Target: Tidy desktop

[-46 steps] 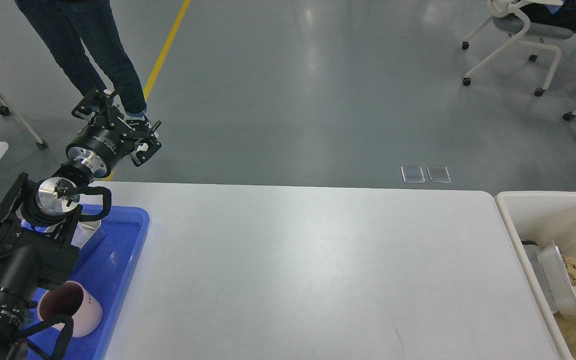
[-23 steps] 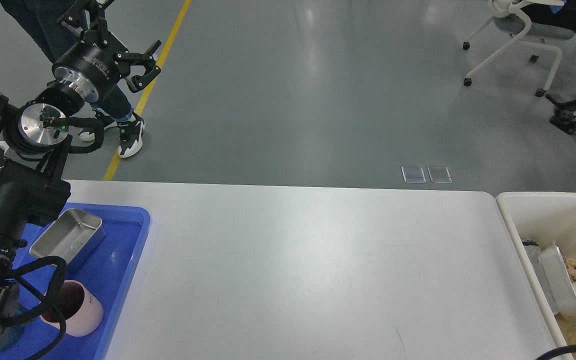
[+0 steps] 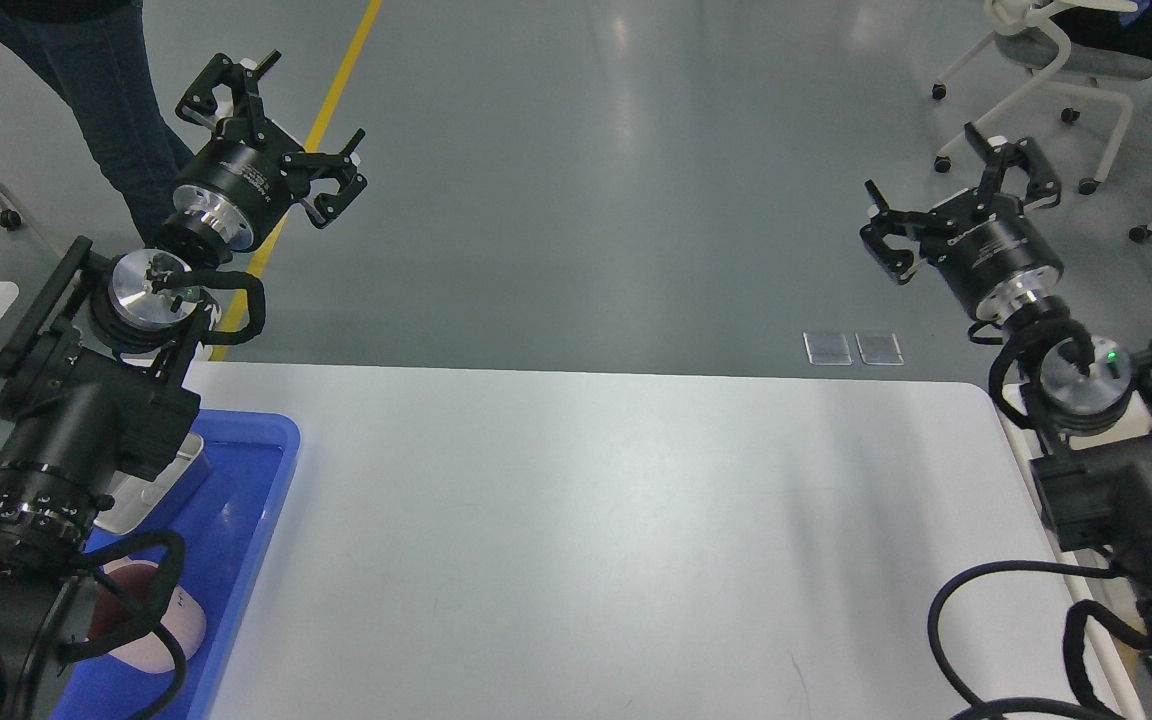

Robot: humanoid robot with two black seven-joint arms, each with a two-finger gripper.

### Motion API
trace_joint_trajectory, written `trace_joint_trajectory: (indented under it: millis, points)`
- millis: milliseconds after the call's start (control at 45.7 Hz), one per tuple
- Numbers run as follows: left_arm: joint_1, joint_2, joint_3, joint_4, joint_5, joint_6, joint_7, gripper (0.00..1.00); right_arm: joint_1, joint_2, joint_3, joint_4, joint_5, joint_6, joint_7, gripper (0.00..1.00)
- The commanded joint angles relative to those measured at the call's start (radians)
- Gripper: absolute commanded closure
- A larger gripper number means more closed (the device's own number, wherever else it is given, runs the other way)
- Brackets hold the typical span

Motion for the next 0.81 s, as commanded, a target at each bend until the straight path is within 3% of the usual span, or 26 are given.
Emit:
trace_joint_trajectory:
  millis: [0,131,788]
  points:
    - [0.071,-0.036,0.004,0.004,-0.014,-0.032,-0.026,0.03,-0.019,0.105,0.017,0.001,0.001,0.038,-0.002,0.00]
    - [0.137,-0.040,0.000,0.004,-0.014,-0.119,-0.031,0.03,-0.019,0.186,0.017,-0.004,-0.001,0.075,-0.002,0.00]
    - [0.205,-0.073,-0.071,0.009,-0.022,-0.176,-0.071,0.03,-0.050,0.232,0.028,-0.068,-0.004,0.076,0.006,0.00]
